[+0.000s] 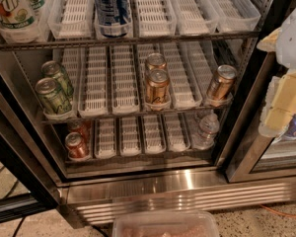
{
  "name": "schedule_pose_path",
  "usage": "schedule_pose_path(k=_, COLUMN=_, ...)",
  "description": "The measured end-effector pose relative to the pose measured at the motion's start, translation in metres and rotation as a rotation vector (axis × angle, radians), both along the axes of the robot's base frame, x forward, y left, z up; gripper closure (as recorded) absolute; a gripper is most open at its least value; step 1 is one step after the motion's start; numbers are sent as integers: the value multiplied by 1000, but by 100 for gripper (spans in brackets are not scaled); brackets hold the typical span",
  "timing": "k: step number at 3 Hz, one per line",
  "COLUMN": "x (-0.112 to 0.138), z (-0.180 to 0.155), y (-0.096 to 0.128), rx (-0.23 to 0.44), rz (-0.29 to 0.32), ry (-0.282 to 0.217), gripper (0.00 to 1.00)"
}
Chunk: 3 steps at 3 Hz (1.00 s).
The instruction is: Pick pepsi can from top shelf of fridge
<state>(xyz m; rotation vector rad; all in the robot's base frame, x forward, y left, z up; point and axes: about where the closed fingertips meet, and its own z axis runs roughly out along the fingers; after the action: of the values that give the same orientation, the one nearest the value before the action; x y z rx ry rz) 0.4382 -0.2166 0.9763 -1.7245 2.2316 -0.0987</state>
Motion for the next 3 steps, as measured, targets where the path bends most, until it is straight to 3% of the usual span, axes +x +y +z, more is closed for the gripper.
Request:
schedule_pose_path(k=1, x=0, z=0, y=0, rx=0, rz=0, ry=0, gripper=0)
schedule_pose_path(k=2, x=3, z=2, y=16, rx=64, rz=-34, ry=-58, gripper=0)
schedule_pose_path(k=3, x=9, z=4, y=57, rx=243, rz=-86, ry=-131, gripper=0)
